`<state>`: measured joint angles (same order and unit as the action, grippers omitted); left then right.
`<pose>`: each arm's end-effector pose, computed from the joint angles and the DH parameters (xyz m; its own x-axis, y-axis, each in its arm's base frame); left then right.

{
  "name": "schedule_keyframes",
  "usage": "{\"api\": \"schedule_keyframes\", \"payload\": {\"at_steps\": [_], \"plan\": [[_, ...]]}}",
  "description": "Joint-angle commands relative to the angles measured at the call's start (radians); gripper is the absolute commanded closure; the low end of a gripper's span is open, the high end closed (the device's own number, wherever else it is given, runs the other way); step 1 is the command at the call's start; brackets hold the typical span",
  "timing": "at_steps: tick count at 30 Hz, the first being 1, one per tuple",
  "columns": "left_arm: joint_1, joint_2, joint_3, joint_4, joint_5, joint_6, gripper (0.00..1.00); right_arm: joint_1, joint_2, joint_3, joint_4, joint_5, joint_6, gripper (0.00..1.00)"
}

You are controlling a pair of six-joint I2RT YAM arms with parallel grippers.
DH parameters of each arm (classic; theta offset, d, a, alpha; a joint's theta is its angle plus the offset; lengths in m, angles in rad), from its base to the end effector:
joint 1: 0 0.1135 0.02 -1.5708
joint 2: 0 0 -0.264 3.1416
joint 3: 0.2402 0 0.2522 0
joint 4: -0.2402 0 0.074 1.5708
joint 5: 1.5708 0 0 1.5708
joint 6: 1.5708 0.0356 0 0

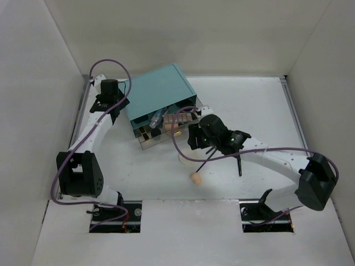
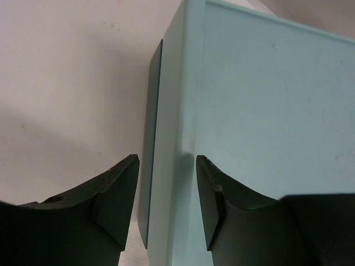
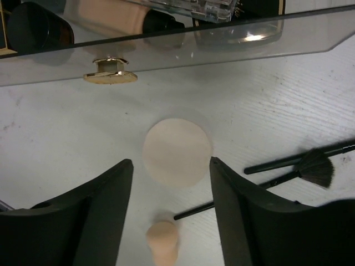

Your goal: Organize the makeup

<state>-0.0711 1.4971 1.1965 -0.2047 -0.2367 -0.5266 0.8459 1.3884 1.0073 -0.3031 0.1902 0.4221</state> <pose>0.3471 -0.0163 0.3090 -0.3493 -0.4649 -0.8135 -0.3599 0.8682 -0.3417 0.2081 0.2248 0.2688 -0.6436 -0.1199 -0.7559 -0.4102 0.8878 0.2085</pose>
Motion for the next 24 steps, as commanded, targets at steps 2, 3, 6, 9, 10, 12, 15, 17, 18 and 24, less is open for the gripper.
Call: {"api": "schedule_keyframes", "payload": {"at_steps": [2,3,6,9,10,12,15,17,18,24], "plan": [[0.009,0.015,-0.017,0.077,0.016,-0.05,0.61,0.02,0.052,0.088,0.113,-0.008,-0.017,0.41],[0.008,0.021,-0.021,0.08,0.017,-0.055,0.61,0.023,0.072,0.099,0.116,-0.014,-0.017,0.42],[0.001,0.034,-0.031,0.09,0.023,-0.055,0.63,0.026,0.133,0.14,0.121,-0.028,-0.019,0.42],[0.0,0.049,-0.041,0.094,0.031,-0.055,0.7,0.026,0.19,0.188,0.143,-0.029,-0.025,0.45],[0.001,0.054,-0.044,0.094,0.036,-0.055,0.74,0.026,0.21,0.206,0.154,-0.029,-0.029,0.48],[0.001,0.06,-0.054,0.099,0.043,-0.053,0.78,0.018,0.248,0.243,0.18,-0.025,-0.032,0.51],[-0.002,0.061,-0.067,0.108,0.057,-0.05,0.83,0.002,0.303,0.299,0.217,-0.018,-0.032,0.56],[-0.003,0.061,-0.074,0.11,0.065,-0.049,0.87,-0.005,0.336,0.332,0.242,-0.018,-0.034,0.58],[-0.006,0.063,-0.077,0.114,0.072,-0.047,0.88,-0.006,0.356,0.349,0.261,-0.017,-0.037,0.58],[-0.015,0.092,-0.084,0.12,0.117,-0.038,0.91,-0.018,0.497,0.43,0.439,0.018,-0.054,0.6]]}}
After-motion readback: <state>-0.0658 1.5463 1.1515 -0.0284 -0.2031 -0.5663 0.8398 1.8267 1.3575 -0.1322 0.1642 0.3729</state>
